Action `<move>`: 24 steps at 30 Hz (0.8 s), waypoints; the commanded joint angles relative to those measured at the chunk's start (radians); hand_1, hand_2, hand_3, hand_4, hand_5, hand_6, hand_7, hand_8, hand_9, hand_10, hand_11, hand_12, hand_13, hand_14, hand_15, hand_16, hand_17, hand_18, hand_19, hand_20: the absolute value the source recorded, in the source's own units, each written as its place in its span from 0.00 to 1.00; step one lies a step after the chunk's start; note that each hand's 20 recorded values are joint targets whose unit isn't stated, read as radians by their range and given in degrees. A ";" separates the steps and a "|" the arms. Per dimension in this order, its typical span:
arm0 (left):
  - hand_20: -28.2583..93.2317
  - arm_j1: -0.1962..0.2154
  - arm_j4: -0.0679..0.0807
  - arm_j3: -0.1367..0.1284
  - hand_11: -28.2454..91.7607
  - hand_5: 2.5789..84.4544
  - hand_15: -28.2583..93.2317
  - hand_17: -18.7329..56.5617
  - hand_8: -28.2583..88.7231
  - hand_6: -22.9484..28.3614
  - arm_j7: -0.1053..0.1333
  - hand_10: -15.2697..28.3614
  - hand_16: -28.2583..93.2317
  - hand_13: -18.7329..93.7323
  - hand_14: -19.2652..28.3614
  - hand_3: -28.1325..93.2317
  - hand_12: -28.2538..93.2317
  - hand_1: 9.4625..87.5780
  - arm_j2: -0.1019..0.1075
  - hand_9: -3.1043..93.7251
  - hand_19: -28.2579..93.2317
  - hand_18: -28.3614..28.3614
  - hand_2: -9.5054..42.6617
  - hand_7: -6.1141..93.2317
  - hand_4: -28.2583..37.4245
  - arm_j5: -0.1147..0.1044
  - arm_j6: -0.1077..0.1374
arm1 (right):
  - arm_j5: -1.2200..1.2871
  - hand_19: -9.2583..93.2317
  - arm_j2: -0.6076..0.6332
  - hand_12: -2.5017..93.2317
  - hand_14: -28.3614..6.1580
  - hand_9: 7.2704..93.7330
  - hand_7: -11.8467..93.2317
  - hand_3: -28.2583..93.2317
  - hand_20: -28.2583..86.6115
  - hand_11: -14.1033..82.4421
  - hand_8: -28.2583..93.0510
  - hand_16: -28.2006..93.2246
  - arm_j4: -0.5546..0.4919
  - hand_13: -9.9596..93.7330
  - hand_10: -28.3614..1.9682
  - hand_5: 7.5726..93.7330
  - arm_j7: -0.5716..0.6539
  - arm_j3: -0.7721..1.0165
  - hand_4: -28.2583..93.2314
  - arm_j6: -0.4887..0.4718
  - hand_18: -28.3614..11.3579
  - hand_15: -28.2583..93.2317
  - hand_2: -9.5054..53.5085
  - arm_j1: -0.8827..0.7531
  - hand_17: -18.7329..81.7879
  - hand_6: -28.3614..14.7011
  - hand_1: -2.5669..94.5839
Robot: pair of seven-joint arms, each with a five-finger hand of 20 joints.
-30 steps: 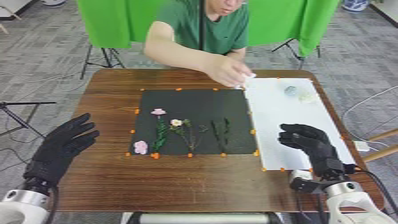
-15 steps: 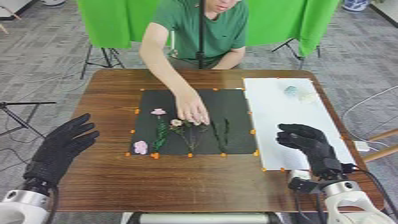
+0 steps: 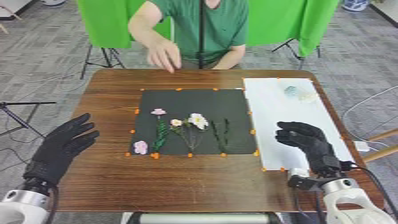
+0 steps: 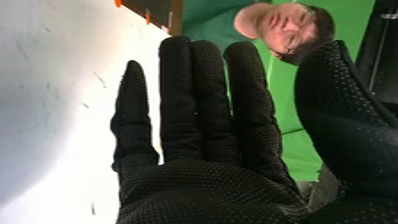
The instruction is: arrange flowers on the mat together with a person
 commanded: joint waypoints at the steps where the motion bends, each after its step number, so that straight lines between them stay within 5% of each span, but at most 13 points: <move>1: 0.29 0.011 0.003 0.001 0.40 0.38 0.49 0.16 0.16 0.54 -0.003 0.63 0.23 0.39 0.75 0.80 0.38 0.24 -0.006 0.34 0.62 0.89 0.17 0.24 0.05 -0.003 0.002 | -0.009 0.56 0.011 0.28 0.58 0.54 0.39 0.94 0.52 0.41 0.11 0.44 -0.005 0.53 0.55 0.54 -0.002 -0.002 0.02 -0.002 0.28 0.53 0.04 0.000 0.34 0.67 0.36; 12: 0.29 0.013 0.003 -0.005 0.39 0.37 0.49 0.16 0.16 0.54 -0.005 0.63 0.23 0.39 0.74 0.80 0.38 0.24 -0.003 0.34 0.62 0.89 0.17 0.24 0.05 -0.004 -0.001 | -0.003 0.57 0.046 0.28 0.58 0.54 0.39 0.94 0.52 0.40 0.11 0.44 0.001 0.53 0.55 0.54 -0.003 -0.011 0.02 -0.002 0.27 0.53 0.03 0.015 0.34 0.66 0.36; 24: 0.29 0.021 0.002 -0.006 0.39 0.37 0.48 0.16 0.17 0.54 0.002 0.63 0.23 0.39 0.74 0.80 0.38 0.24 0.007 0.34 0.62 0.89 0.17 0.23 0.05 -0.004 -0.001 | -0.221 0.56 0.361 0.28 0.60 0.45 0.40 0.95 0.52 0.38 0.11 0.43 0.134 0.47 0.57 0.47 -0.111 -0.098 0.02 0.133 0.28 0.47 0.02 0.227 0.34 0.65 0.36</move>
